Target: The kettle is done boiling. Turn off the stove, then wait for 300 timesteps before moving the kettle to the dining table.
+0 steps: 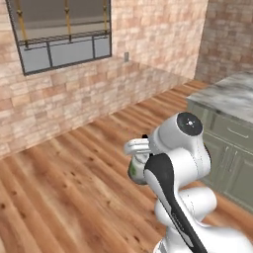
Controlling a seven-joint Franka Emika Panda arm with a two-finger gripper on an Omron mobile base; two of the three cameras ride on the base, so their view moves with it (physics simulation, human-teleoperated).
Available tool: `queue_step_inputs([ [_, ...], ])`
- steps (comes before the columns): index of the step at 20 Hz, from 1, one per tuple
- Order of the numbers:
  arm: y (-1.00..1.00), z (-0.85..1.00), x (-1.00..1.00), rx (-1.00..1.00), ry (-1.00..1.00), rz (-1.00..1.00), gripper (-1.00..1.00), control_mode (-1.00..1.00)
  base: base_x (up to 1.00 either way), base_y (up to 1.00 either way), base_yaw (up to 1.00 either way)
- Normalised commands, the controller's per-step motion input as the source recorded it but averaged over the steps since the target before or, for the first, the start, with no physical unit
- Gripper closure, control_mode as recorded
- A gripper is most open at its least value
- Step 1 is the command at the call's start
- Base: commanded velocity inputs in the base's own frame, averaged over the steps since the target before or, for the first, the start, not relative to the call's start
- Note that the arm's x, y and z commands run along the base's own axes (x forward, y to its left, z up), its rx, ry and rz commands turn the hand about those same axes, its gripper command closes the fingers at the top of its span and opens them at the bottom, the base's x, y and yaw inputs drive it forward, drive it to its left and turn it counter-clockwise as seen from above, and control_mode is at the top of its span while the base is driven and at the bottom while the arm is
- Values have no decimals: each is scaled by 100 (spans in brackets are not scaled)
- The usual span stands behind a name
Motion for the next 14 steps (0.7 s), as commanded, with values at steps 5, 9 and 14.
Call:
queue_step_inputs([
  [5,0,0,0,0,0,0,100,100,40,9,-27],
  [9,0,0,0,0,0,0,100,100,50,31,-21],
  [14,0,0,0,0,0,0,100,100,46,27,-24],
])
